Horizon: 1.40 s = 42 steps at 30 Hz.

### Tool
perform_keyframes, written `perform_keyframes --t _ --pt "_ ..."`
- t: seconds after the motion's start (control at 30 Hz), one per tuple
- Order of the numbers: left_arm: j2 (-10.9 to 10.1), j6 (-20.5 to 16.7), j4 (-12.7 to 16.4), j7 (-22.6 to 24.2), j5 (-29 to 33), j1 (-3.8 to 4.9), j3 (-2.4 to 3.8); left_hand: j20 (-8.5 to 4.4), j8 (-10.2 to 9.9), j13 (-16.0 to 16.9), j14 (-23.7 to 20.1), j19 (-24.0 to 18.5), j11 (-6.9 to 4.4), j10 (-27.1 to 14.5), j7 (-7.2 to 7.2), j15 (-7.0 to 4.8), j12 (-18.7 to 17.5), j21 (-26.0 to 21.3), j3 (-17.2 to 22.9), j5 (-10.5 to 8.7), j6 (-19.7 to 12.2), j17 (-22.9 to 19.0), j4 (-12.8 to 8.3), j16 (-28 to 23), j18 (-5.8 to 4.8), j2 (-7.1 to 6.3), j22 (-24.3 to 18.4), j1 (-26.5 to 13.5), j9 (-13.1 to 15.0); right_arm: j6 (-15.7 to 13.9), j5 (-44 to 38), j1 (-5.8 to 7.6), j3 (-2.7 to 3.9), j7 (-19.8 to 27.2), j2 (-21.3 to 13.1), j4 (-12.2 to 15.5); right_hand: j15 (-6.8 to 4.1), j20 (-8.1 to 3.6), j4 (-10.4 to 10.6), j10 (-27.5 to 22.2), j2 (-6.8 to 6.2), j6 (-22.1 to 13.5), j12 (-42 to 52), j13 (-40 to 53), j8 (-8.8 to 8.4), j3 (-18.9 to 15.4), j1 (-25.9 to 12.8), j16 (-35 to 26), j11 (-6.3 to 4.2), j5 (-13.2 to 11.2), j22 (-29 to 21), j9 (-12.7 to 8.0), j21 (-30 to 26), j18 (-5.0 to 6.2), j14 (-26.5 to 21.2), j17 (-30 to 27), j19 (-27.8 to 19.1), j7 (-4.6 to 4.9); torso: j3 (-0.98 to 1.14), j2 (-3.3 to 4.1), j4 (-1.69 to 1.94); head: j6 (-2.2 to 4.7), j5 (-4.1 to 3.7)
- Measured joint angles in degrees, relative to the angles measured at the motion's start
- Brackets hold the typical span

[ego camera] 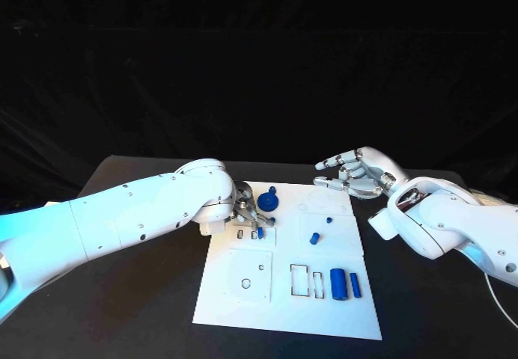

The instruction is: Assemble the parts on the task board

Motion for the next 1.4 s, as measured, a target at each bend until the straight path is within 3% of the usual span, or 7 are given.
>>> perform_keyframes --t 0.37,0.67,1.4 --pt "0.43 1.51 -0.17 -0.09 -0.37 0.0 -0.03 0.0 0.33 -0.01 0.0 0.0 0.0 0.0 0.15 0.0 0.0 0.0 0.0 0.0 -0.26 -0.01 0.0 0.0 0.0 0.59 -0.01 0.59 0.72 0.22 -0.02 -0.02 -0.02 -0.2 0.03 -0.22 0.0 0.0 0.0 0.0 0.0 0.0 0.0 0.0 0.0 0.0 0.0 0.0 0.0 0.0 -0.01 -0.01 0.0 0.0 0.0 0.0 0.0 0.0 0.01 -0.06 0.01 -0.25 -0.01" --pt "0.82 2.2 -0.4 -0.12 -0.47 0.0 -0.03 0.0 0.8 -0.01 0.0 0.0 0.0 0.0 -0.01 0.0 0.0 0.0 1.02 1.33 -0.83 -0.01 -0.56 0.0 0.0 1.25 -0.01 4.29 2.0 0.35 -0.05 -0.02 -0.03 -0.41 0.08 -0.33 0.0 0.0 0.0 0.0 0.01 0.0 0.0 0.0 0.0 0.0 0.01 -0.02 0.0 0.34 -0.01 0.05 0.0 0.0 0.0 0.04 0.0 0.0 0.03 -0.07 0.01 -0.4 0.09" --pt "1.2 3.62 -0.71 -0.15 -0.61 0.0 -0.04 0.0 0.8 0.14 0.0 0.0 0.01 -0.01 0.0 0.0 0.0 0.0 2.3 1.33 -1.24 -0.02 -0.69 0.0 0.0 0.28 -0.01 5.72 2.78 0.45 -0.1 -0.05 -0.09 -0.91 0.13 -0.39 0.0 0.0 0.16 0.0 0.3 0.39 0.3 0.0 0.0 -0.16 0.3 -0.23 0.0 0.34 0.03 0.09 0.0 0.0 0.0 0.03 0.0 0.02 0.03 -0.04 0.02 -0.65 0.01"
